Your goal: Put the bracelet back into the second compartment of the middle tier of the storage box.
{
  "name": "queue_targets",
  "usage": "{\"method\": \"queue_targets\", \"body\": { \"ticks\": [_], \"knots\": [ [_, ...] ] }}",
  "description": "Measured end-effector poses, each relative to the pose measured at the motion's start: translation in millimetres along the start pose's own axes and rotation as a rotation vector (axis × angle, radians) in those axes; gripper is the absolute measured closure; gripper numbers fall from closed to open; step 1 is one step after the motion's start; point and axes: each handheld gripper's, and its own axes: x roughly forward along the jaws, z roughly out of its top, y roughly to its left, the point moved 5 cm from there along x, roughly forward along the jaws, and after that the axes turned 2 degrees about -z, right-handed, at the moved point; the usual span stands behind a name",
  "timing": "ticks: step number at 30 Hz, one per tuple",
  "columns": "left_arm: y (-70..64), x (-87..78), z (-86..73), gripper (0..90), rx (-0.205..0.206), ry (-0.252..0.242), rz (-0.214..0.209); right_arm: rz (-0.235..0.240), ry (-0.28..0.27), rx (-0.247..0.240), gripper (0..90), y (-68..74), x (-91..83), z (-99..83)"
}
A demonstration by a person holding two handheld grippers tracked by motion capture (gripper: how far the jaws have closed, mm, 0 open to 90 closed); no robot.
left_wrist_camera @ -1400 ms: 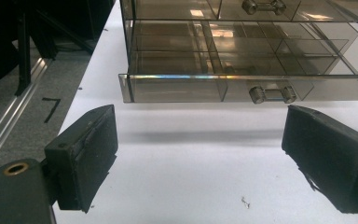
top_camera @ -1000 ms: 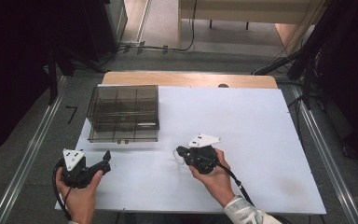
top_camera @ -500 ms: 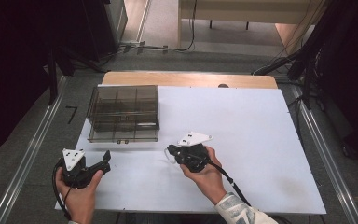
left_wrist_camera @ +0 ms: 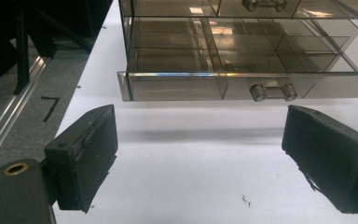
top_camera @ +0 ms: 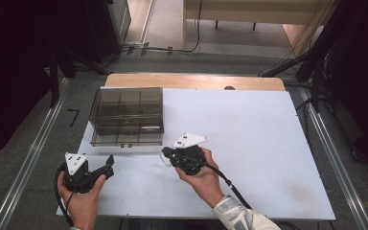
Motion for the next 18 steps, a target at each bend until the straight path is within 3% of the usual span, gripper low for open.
{"method": "queue_targets", "body": {
  "ticks": [18],
  "knots": [
    [1.5, 0.3, -0.2, 11.2, -0.007, 0.004, -0.003, 0.046, -0.012, -0.026, 85.0, 20.6, 17.5, 19.1]
  ]
}}
